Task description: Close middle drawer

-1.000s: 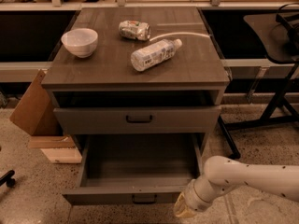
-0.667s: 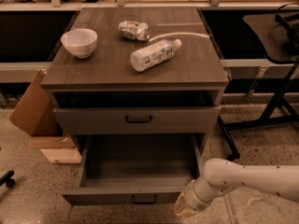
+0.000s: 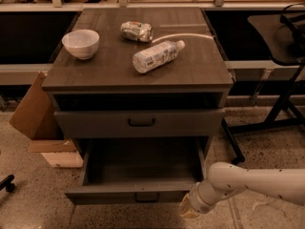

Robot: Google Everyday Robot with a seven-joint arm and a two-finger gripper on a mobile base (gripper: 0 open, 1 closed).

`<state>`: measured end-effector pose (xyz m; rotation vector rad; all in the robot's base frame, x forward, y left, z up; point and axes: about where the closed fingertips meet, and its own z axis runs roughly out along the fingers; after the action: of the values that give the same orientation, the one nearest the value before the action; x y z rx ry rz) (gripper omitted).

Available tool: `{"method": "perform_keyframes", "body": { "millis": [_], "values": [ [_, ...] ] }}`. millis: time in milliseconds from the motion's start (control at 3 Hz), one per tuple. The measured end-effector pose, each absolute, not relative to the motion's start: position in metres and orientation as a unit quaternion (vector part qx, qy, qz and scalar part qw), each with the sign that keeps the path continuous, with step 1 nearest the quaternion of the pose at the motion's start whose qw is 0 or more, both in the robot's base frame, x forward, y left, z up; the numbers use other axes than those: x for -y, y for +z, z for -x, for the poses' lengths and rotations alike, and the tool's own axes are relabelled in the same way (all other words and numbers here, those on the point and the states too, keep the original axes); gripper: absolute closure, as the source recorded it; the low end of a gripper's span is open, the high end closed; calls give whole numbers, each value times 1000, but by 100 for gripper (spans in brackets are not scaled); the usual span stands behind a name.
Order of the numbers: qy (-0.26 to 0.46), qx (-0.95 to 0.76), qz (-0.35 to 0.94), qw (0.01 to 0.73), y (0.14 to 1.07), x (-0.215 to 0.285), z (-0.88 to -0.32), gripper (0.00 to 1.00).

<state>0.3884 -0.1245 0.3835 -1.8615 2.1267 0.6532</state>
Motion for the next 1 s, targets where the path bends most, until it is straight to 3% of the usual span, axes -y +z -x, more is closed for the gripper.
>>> {"method": "perform_keyframes", "body": {
  "millis": [1000],
  "values": [
    [182, -735, 631, 172, 378, 130, -431, 100]
  ]
}}
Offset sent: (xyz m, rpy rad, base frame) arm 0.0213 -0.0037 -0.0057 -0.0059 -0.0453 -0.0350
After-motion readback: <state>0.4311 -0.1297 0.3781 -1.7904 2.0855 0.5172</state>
